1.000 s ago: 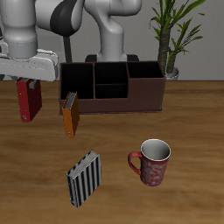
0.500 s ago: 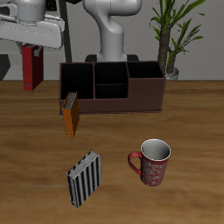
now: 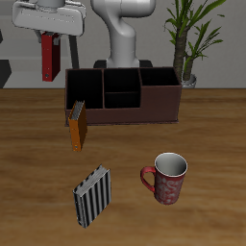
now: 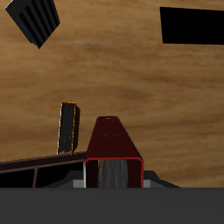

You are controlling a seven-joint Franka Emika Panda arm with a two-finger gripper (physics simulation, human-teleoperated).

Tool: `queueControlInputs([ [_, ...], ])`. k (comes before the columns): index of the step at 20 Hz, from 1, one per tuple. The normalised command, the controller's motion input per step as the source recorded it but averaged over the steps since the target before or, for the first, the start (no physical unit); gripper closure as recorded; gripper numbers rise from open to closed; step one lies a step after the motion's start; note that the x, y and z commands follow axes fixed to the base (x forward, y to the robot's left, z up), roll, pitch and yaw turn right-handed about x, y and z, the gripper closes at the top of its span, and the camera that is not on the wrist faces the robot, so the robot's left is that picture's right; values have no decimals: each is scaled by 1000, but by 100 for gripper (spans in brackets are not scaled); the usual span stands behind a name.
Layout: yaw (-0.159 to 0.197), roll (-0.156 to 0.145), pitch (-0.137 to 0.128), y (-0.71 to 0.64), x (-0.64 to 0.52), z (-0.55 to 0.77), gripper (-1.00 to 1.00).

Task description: Place the red book into the back desk caddy's left compartment

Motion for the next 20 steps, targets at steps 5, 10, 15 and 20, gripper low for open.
queueControlInputs([
  [5,39,33,-2,360,-549,94,100],
  [10,36,38,-12,237,-363,67,100],
  [15,15,23,6,226,-319,18,100],
  [20,8,14,16,115,-221,-113,100],
])
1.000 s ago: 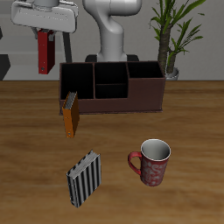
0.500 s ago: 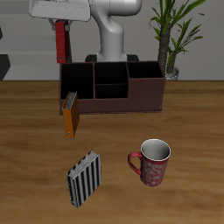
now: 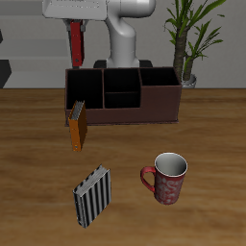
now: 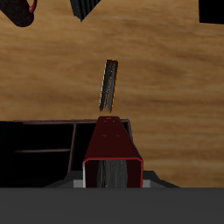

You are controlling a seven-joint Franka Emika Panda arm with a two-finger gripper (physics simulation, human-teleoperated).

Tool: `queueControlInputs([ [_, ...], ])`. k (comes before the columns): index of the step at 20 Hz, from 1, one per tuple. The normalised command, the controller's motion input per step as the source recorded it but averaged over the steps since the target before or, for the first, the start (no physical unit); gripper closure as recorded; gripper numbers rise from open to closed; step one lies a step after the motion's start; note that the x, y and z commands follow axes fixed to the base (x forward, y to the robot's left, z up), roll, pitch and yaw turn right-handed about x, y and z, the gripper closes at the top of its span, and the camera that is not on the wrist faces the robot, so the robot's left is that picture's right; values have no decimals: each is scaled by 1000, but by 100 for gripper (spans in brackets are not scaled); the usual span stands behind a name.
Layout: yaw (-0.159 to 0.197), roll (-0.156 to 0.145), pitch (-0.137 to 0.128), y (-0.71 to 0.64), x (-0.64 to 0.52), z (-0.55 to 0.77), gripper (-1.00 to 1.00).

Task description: Place the red book into the back desk caddy's left compartment

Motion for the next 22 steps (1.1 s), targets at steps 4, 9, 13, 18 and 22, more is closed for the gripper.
queueControlInputs([
  [4,16,-4,1,95,-150,-129,100],
  [9,-10,-4,31,36,-22,-147,100],
  [13,-25,-13,47,-4,100,-126,100],
  [18,0,1,39,32,51,-192,100],
  [22,-29,-7,53,-46,46,-161,100],
])
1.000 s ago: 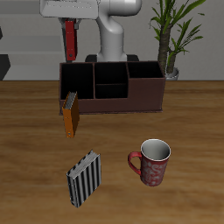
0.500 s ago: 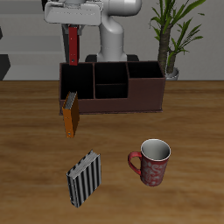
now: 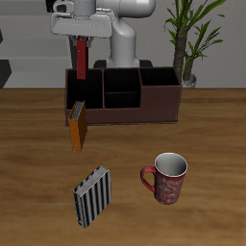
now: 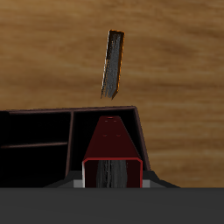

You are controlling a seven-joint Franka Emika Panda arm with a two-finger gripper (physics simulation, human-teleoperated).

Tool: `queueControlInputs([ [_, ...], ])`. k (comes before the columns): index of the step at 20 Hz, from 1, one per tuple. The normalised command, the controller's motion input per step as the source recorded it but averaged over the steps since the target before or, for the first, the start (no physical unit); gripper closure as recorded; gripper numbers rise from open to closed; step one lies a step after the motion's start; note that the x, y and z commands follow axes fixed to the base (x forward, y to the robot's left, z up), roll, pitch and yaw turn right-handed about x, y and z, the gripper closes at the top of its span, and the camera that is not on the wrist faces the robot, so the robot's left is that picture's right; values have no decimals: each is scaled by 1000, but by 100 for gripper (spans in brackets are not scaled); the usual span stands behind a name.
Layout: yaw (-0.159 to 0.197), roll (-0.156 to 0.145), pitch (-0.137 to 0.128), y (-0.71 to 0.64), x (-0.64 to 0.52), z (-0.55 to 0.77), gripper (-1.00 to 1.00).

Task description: Place the red book into the back desk caddy's left compartment

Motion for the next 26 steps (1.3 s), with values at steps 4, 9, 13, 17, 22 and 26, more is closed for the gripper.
queueControlInputs([
  [4,-1,12,42,-3,23,-210,100],
  [9,1,-20,49,-65,106,-271,100],
  [13,6,1,33,14,53,-208,100],
  [17,0,3,23,24,16,-136,100],
  [22,12,1,25,20,79,-170,100],
  [26,-8,-14,36,-47,104,-169,100],
])
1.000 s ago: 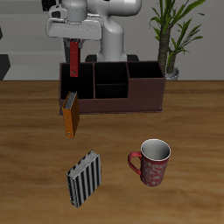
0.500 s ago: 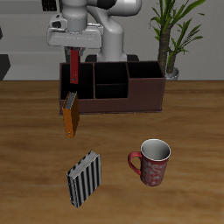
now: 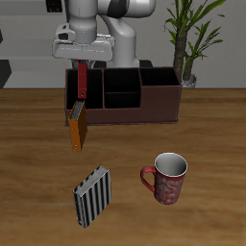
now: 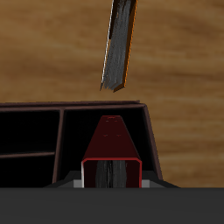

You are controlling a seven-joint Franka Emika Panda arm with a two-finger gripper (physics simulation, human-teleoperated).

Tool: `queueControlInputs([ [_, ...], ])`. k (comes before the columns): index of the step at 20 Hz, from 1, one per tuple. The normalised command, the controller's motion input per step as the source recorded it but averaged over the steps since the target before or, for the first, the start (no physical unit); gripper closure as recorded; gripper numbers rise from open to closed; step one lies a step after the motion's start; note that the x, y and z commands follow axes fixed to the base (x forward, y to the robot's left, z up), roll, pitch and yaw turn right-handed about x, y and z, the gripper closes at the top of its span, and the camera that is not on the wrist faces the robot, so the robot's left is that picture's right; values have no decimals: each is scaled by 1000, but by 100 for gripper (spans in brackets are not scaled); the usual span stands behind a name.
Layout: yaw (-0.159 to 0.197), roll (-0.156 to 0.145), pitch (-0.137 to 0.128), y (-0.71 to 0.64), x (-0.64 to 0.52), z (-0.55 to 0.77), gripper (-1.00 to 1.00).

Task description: Place the red book into the back desk caddy's left compartment

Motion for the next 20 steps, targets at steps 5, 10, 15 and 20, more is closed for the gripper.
queueControlInputs([
  [5,-2,-9,42,-62,76,-215,100],
  [10,7,-10,44,-48,62,-196,100],
  [15,7,-10,15,-40,6,-84,100],
  [20,14,-14,28,-51,30,-142,100],
])
